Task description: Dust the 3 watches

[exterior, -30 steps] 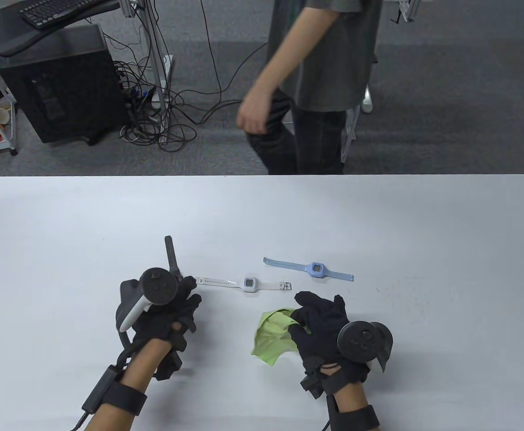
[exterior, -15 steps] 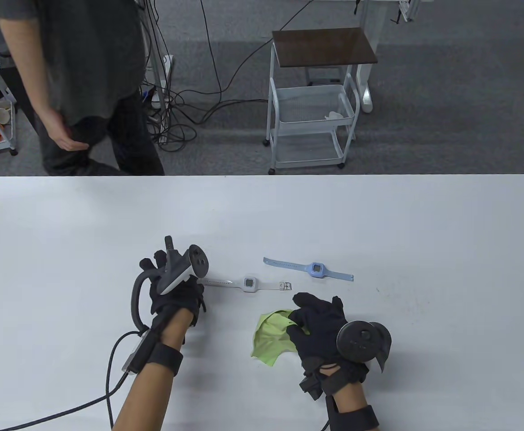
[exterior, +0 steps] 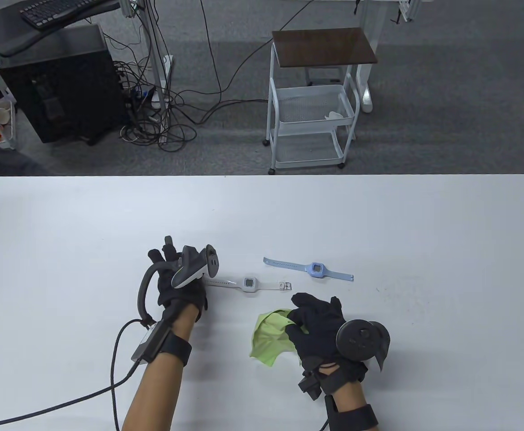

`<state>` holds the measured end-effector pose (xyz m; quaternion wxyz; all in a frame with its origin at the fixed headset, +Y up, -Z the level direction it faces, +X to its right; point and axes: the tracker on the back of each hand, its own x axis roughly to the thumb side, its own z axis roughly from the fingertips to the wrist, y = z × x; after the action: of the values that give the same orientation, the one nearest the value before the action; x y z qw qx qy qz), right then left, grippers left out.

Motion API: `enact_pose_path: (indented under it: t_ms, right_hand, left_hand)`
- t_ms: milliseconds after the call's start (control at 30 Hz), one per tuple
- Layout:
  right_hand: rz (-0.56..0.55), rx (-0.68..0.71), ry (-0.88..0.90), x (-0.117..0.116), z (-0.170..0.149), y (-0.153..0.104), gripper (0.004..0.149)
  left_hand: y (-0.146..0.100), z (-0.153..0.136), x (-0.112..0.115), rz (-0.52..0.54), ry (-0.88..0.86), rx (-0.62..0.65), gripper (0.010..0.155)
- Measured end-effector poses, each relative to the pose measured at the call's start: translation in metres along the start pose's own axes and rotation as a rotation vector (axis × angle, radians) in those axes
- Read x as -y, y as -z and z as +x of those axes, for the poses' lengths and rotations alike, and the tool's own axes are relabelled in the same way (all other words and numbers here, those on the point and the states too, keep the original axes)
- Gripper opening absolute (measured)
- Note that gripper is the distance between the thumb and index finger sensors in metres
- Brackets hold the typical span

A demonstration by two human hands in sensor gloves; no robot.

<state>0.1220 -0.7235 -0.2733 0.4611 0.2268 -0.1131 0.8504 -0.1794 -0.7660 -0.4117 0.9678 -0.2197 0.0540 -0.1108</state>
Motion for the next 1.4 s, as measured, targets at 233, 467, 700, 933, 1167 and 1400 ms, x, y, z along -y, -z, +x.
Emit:
enact_pose_path:
  t_ms: [233,467,700,933,1167,1400]
  right_hand:
    - [0.004,-0.010,0.007,-0.001,0.000,0.000,0.038]
    - [0.008,-0.018,0.011,-0.001,0.000,0.000,0.038]
    - [0.017,-0.017,0.012,-0.002,-0.001,0.000,0.038]
    - [0.016,-0.018,0.019,-0.002,-0.001,0.001,0.038]
    - [0.013,-0.019,0.024,-0.001,-0.002,0.001,0.038]
    - [0.010,-0.020,0.030,-0.001,-0.002,0.000,0.038]
  left_hand:
    - [0.005,0.007,-0.003,0.004,0.105,0.055,0.048]
    - [0.008,0.005,-0.004,-0.012,0.098,0.080,0.047]
    - [0.009,-0.001,-0.003,-0.027,0.067,0.116,0.044]
    - [0.005,-0.011,-0.013,-0.033,-0.028,0.184,0.044]
    - [-0.013,-0.030,-0.036,0.063,-0.179,0.250,0.043]
    - [-0.033,-0.037,-0.048,0.104,-0.291,0.370,0.044]
